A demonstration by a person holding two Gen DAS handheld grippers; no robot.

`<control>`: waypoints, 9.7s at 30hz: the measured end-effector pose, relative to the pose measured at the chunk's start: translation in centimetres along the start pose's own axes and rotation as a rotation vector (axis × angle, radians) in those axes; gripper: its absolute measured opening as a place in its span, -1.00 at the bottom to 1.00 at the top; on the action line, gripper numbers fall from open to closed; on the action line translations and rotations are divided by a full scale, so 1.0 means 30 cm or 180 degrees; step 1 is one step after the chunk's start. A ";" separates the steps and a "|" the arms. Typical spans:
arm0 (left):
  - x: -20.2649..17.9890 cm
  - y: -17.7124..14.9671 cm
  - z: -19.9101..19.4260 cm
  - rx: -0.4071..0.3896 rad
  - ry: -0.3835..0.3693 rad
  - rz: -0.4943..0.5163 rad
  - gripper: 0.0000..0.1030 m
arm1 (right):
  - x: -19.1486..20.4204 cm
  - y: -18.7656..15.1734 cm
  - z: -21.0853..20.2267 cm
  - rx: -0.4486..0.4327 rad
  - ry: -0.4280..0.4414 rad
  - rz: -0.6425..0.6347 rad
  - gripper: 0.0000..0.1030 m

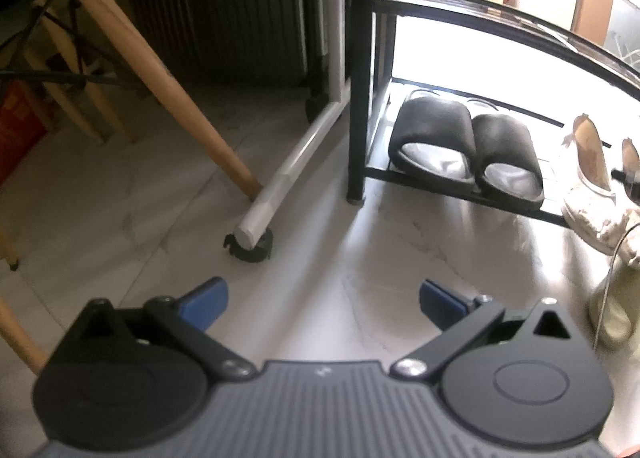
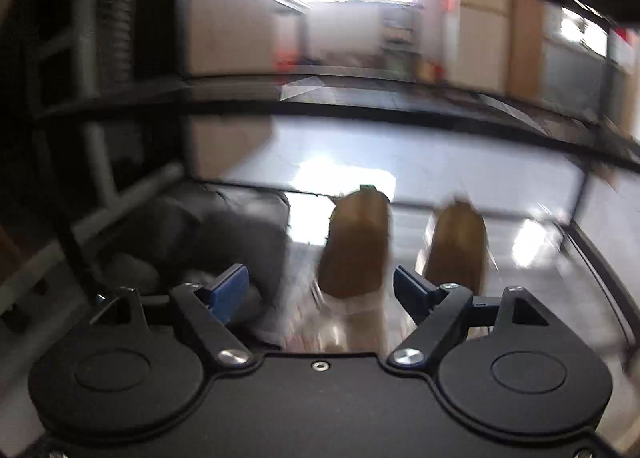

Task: Organize scattered shoes
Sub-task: 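Push the pair into the shelf and open the right gripper, then withdraw the right gripper and return it to the shelved pair, then grasp one white embroidered shoe's heel with the right gripper, then shift the held embroidered shoe alongside its mate with the right gripper, then set the shoe down on the shelf and open the right gripper, then withdraw the right gripper from the rack toward the floor shoes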

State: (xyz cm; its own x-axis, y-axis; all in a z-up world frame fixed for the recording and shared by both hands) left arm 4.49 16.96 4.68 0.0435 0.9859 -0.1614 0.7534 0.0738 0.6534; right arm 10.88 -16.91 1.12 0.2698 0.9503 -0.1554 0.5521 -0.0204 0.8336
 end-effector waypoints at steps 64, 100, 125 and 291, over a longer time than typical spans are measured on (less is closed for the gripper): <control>0.007 -0.022 0.003 0.0098 -0.0007 -0.0055 0.98 | 0.213 -0.121 0.125 -0.0212 -0.0670 -0.0038 0.83; 0.013 -0.011 0.041 0.0229 -0.0191 -0.0252 0.98 | 0.207 -0.033 0.405 -0.0245 0.0006 -0.0467 0.45; 0.015 0.000 0.036 0.0221 -0.0265 -0.0275 0.98 | 0.214 -0.057 0.391 -0.0305 -0.0040 -0.0429 0.55; -0.032 0.010 0.007 0.0026 -0.0412 -0.0183 0.98 | 0.091 0.074 0.222 -0.0011 0.0879 -0.0599 0.97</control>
State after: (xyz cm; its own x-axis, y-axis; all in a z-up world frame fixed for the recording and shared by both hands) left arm 4.82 16.01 4.87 0.0841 0.9524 -0.2929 0.7624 0.1278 0.6344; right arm 18.09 -16.44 -0.99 -0.0610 0.9856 -0.1574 0.5692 0.1639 0.8057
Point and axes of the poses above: each gripper's, at about its wrist camera, not at the fingertips, and z roughly the way its jaws point, x to its left, y to its top, the point moved 2 cm from there along z, roughly the way its jaws point, and after that the axes turned 14 degrees about -y, right-handed, at the moved point
